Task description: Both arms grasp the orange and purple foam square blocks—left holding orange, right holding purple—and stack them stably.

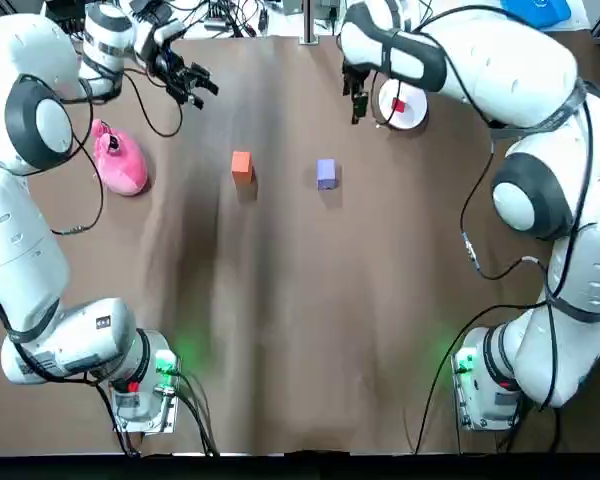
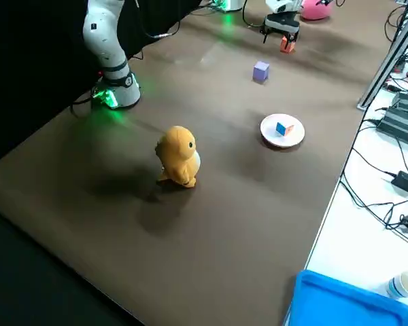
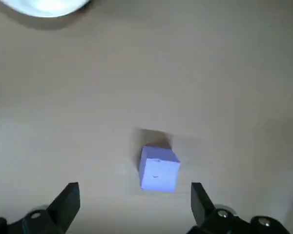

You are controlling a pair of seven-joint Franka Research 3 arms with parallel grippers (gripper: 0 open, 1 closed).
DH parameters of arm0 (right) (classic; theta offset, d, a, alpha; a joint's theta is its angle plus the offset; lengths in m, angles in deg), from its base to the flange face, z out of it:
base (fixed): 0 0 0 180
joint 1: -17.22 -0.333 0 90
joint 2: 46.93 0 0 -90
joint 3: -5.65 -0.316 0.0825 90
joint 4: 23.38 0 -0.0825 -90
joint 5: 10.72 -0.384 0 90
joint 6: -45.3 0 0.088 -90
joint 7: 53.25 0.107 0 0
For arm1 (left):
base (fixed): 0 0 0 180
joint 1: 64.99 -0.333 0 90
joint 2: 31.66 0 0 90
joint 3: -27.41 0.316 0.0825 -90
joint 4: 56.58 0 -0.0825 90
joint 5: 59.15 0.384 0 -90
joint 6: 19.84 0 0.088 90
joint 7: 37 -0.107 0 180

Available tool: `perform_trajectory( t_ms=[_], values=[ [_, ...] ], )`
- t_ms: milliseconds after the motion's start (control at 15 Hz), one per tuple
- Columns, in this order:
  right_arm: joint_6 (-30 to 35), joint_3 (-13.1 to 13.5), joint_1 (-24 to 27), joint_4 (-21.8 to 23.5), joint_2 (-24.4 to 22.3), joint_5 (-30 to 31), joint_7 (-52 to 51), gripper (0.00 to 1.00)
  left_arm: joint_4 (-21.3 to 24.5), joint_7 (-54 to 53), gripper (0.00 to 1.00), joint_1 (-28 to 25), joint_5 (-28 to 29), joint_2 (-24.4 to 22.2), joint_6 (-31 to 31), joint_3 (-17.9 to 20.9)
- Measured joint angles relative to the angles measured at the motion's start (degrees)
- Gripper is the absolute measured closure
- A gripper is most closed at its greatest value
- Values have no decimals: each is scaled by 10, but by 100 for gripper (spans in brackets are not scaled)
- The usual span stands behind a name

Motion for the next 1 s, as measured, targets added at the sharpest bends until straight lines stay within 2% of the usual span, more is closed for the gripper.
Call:
perform_trajectory(
  t_ms=[333,400,600,800,1000],
  values=[
    [-58,0,-35,9,56,-1,102,0,86,-151,0,0,-69,2,-46,0],
    [-88,-1,-47,9,78,-5,118,0,117,-226,0,0,-102,2,-67,0],
    [-100,-1,-61,11,97,-6,138,0,167,-358,0,6,-153,14,-101,0],
    [-100,-1,-67,14,104,-6,141,0,196,-457,0,16,-192,40,-115,0],
    [-100,-1,-73,19,112,-6,141,0,205,-530,0,23,-210,79,-143,0]
  ],
)
